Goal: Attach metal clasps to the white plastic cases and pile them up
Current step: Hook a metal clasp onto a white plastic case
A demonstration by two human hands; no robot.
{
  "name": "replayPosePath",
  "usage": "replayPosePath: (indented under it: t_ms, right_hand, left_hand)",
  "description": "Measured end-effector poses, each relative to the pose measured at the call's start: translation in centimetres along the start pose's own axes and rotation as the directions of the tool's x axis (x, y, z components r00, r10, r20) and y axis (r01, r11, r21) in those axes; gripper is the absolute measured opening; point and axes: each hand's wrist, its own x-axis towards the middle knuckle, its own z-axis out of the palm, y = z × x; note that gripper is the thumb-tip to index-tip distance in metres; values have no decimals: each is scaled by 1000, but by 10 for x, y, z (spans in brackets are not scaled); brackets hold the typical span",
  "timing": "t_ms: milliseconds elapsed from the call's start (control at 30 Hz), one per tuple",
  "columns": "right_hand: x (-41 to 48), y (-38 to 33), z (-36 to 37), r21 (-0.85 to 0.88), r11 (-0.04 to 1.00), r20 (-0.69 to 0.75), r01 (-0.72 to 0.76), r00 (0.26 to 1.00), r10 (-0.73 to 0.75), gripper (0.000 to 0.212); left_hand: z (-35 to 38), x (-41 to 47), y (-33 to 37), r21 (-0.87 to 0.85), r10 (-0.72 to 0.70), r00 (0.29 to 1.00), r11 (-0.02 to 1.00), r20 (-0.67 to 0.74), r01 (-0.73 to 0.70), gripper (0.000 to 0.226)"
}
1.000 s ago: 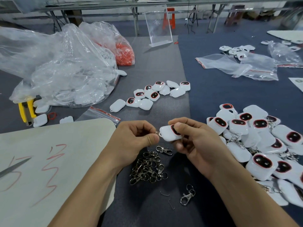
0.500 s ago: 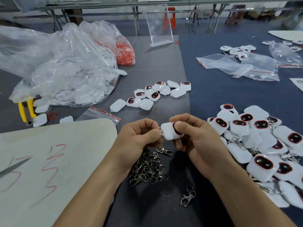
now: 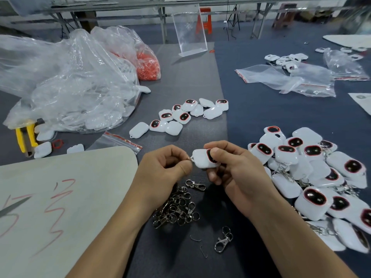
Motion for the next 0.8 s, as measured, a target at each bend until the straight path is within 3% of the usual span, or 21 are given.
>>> replayPosePath:
  t_ms: [167,333,433,500,567,633,700,767,800]
  right_hand:
    - [-1,-2,3,80,996,31,-27,999,25,18]
    - [-2,-1,5,62,998,2,0,1000,0,18]
    - [-2,1,6,2,999,-8,44,999,-44,18]
    - [-2,2,5,-73,992,-37,103,994,-106,20]
    - [-3,4,3,-218,956,-56,196,975,-213,20]
    - [-5,9,4,-444,844,-27,302,937,-349,19]
    - [-8,13,7,-575,739,17,351,908,-418,19]
    - [-8,13,9,-503,795,-7,339,918,-396,19]
    - [-6,12,10,-402,867,-46,296,939,-341,20]
  left_hand:
    - [6,-2,6,-345,-99,987,928,128,138,6]
    - [8,-3,6,-322,-110,993,939,48,120,10]
    - [6,-4,1,-166,-49,997,985,-61,38,15]
    - [3,-5,-1,141,104,987,986,-125,-86,13]
    - [1,-6,-5,425,228,971,887,-71,-178,23]
    - [-1,-7,-7,594,259,965,771,35,-228,25]
    - [-3,-7,-8,700,284,953,659,109,-277,24]
    - [-5,-7,-9,698,325,940,651,99,-298,20]
    - [-6,-7,-8,647,329,943,706,60,-288,18]
